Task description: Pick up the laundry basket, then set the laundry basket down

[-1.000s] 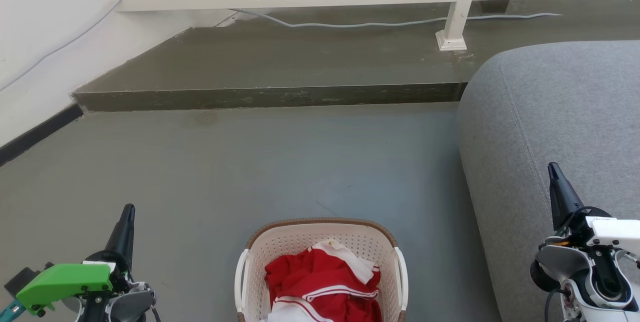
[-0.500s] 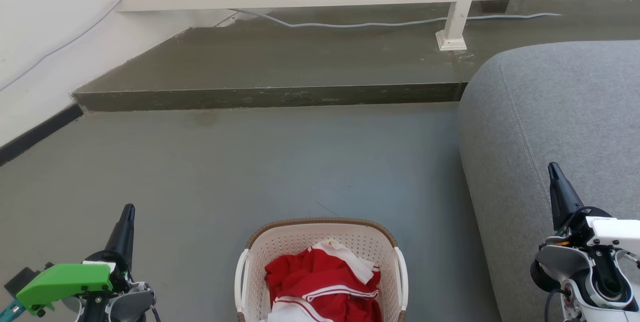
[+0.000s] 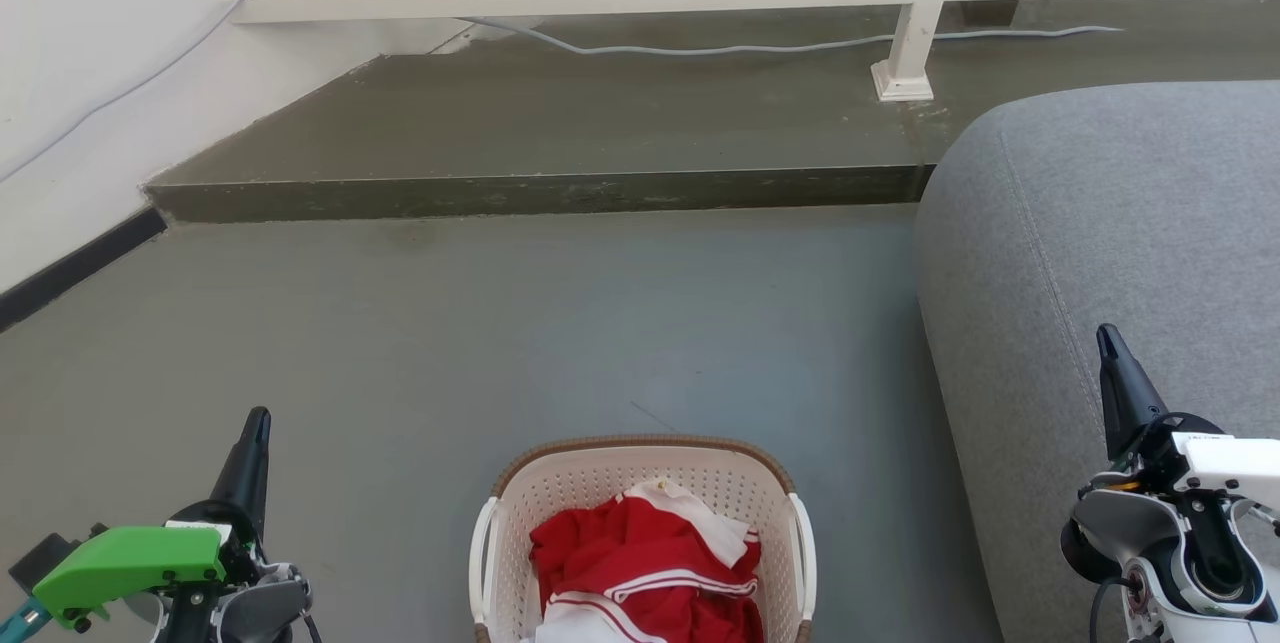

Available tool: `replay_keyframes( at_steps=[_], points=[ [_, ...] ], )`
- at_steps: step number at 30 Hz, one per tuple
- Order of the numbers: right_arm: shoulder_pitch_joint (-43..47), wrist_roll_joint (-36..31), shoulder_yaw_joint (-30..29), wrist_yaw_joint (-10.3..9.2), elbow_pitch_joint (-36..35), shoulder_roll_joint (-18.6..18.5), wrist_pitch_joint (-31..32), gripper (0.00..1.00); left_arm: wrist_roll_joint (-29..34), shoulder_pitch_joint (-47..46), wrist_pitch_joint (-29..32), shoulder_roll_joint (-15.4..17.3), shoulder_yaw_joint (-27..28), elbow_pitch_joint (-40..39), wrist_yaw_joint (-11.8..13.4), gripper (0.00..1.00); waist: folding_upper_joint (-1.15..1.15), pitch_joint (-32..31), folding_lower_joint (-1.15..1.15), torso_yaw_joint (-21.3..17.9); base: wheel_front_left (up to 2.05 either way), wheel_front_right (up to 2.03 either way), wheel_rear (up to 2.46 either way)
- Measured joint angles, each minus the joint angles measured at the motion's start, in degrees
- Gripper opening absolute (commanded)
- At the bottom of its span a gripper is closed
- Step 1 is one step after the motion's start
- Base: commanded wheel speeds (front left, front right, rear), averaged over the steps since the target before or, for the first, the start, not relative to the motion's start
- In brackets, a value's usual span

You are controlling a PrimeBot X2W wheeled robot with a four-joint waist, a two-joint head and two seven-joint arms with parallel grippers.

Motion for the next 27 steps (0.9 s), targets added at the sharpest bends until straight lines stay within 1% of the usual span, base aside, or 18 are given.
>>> replay_keyframes(
  at_steps=[27],
  points=[
    [0.0,0.0,-0.1,0.0,0.0,0.0,0.1,0.0,0.0,0.0,0.0,0.0,0.0,0.0,0.0,0.0,0.0,0.0,0.0,0.0,0.0,0.0,0.0]
  ],
)
